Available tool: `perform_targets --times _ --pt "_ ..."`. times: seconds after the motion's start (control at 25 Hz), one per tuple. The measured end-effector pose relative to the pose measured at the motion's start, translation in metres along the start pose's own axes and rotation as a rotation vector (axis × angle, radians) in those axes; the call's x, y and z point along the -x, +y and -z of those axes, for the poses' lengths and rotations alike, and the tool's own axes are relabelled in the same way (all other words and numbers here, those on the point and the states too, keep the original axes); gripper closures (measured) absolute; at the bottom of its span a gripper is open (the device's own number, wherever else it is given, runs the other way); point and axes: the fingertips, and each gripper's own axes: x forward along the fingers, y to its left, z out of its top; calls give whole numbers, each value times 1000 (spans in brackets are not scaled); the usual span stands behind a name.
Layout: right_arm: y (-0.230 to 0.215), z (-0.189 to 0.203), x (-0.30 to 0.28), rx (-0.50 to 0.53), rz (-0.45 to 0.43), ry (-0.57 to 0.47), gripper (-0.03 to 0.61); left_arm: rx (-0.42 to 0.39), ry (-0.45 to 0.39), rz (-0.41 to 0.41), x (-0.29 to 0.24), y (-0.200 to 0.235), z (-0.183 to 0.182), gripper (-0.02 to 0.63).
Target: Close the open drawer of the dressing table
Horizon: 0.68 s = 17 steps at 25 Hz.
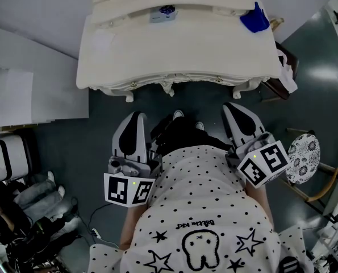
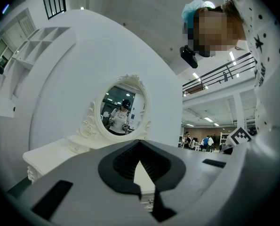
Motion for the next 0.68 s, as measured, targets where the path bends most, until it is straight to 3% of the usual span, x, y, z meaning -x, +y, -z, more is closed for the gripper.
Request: perform_targets --times 0.68 --pt "1 -4 0 1 -1 -2 569 5 -1 1 -2 0 -4 601"
